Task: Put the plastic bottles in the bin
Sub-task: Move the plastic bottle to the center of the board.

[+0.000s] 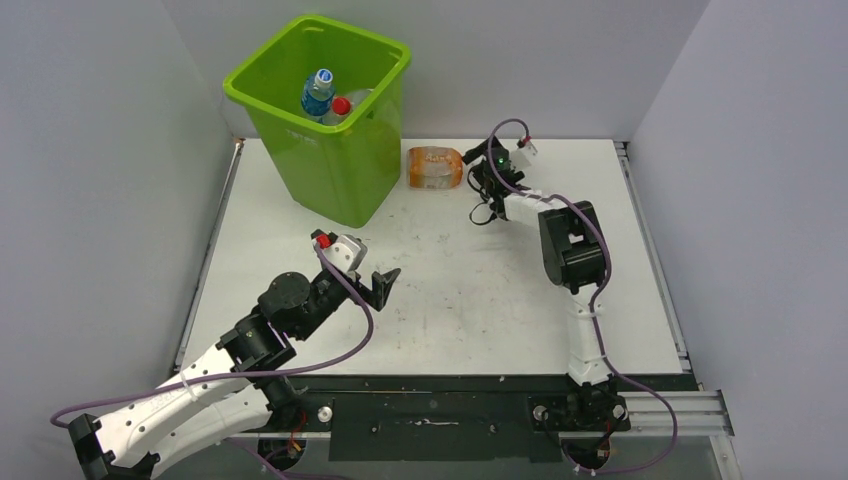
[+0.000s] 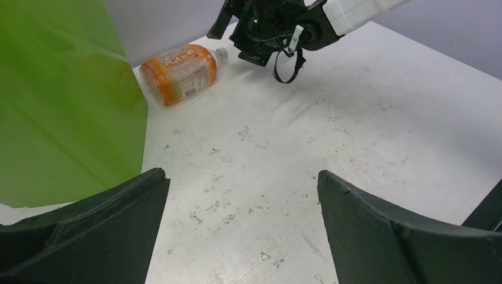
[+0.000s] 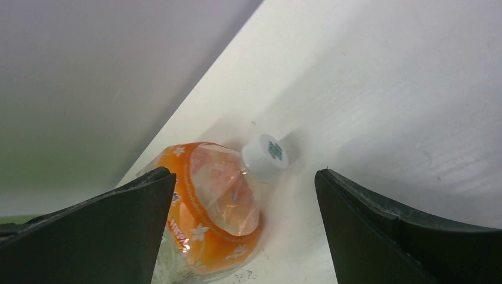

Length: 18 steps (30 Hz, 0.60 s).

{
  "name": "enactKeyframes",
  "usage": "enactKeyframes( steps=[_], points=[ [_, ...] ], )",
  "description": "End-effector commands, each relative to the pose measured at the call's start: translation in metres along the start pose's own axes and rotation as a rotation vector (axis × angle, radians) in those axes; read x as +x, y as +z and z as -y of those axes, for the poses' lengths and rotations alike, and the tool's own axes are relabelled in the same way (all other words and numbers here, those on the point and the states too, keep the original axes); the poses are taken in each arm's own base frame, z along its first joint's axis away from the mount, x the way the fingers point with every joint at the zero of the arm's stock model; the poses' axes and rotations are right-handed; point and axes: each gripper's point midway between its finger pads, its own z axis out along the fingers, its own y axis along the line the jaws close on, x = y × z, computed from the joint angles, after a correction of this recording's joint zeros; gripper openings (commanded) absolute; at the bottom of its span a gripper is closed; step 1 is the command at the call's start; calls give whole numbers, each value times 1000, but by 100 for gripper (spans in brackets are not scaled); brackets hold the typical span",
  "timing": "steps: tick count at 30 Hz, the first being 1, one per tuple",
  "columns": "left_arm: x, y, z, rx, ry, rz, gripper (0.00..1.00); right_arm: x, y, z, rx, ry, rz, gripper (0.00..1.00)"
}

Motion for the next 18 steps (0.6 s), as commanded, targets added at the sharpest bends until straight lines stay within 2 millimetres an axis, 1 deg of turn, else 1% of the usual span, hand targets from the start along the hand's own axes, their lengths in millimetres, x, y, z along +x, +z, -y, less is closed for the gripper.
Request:
enactKeyframes(
  steps=[1, 3, 5, 9, 12, 18],
  points=[
    [-18, -1, -1, -11, -15, 60, 96, -45, -27, -61, -34, -233, 81, 90],
    [-18, -2, -2, -13, -17, 62, 96, -37, -31, -67, -46, -256, 49, 90],
    [-19, -2, -2, -15, -20, 62, 96, -27, -37, -70, -47, -238, 17, 90],
    [-21, -4, -3, -18, -24, 69, 96, -6, -44, -63, -62, -102, -66, 90],
    [-23, -5, -3, -16, -27, 78, 96, 8, -43, -57, -66, -23, -109, 90],
    [-25, -6, -3, -11, -28, 84, 96, 28, -39, -57, -75, 48, -137, 90]
  ],
)
